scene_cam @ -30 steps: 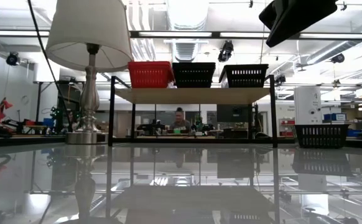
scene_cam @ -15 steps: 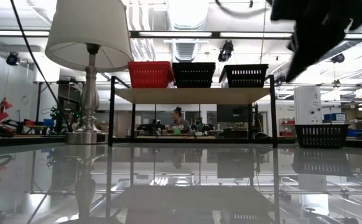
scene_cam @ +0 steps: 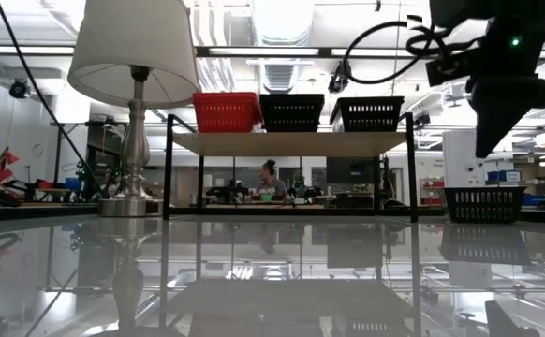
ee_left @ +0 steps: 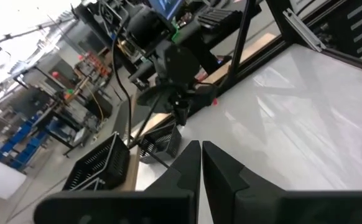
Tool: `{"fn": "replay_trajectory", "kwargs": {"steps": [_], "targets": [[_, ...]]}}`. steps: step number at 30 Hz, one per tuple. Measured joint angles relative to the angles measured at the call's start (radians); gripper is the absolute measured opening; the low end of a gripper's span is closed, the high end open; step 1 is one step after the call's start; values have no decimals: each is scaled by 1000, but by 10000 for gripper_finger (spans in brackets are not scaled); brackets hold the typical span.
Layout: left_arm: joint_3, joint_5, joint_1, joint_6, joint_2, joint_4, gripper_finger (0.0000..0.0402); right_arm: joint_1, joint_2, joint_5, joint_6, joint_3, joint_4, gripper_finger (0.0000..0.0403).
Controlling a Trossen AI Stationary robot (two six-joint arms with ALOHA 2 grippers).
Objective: Stack baskets on shelf by color
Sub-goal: Stack the black basket into the other black basket on the shelf
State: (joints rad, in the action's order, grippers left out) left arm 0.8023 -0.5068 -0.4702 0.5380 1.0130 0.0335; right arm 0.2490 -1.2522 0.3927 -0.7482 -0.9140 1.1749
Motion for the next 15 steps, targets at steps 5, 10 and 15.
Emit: {"fn": "replay_trajectory", "kwargs": {"steps": [5, 10, 15], "targets": [[-41, 0, 1, 24, -40, 43, 0, -23, 1, 1, 50, 13, 1, 9], [-79, 0, 4, 26, -60, 71, 0, -52, 3, -41, 64, 14, -1, 23], [-100, 0, 6, 29, -60, 71, 0, -76, 10, -91, 63, 15, 2, 69]]}}
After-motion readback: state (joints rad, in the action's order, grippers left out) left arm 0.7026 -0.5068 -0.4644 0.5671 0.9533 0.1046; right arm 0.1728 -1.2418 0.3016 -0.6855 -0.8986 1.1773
